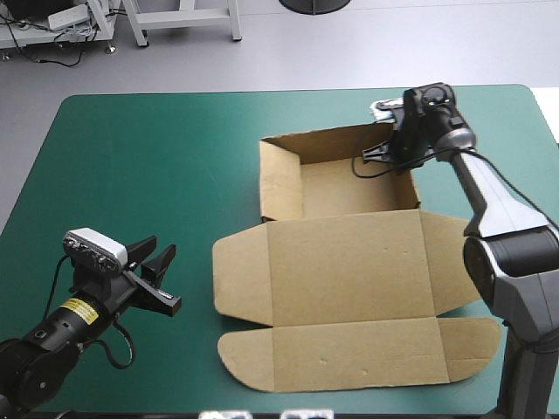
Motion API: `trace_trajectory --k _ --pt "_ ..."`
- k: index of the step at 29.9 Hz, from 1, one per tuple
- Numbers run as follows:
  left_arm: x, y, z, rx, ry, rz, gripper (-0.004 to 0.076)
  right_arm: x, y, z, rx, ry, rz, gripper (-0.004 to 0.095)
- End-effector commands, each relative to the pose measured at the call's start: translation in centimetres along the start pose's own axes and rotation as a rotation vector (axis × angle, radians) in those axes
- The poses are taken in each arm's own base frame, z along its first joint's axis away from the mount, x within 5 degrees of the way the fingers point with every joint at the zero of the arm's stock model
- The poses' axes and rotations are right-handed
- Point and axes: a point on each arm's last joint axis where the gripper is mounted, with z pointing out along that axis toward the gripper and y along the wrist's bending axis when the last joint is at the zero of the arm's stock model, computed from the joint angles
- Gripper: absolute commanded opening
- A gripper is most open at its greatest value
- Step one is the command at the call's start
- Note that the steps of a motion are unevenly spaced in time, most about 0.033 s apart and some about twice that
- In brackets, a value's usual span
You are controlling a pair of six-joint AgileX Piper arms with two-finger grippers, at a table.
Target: Fold the box
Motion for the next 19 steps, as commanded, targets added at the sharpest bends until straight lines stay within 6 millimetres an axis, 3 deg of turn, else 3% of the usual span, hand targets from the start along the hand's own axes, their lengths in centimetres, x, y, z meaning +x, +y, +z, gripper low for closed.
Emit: trace_trajectory --k 1,6,10,15,19 --pt "-1.6 0.0 -0.4 -0.007 -0.105 -0.007 0.0125 0.1 -5.9 -5.3 0.095 -0.114 0.093 -0.0024" --pt "-1.6 0.0 -0.4 -0.007 -0.105 -0.007 -0.0006 1.3 -12.7 -6.6 0.121 -0.130 0.264 -0.0023" --pt "-1.6 0.0 -0.4 -0.008 -0.105 -0.005 -0.0006 2.6 -17.2 -7.0 0.145 -0.134 0.374 -0.0023" --pt "-1.6 0.0 -0.4 -0.008 -0.105 -0.005 -0.0006 3.6 -20.9 -7.4 0.180 -0.176 0.459 -0.0023" --pt "-1.5 0.0 -0.4 -0.008 -0.103 -0.005 -0.0006 4.4 -23.5 -6.2 0.203 -0.164 0.513 -0.0022"
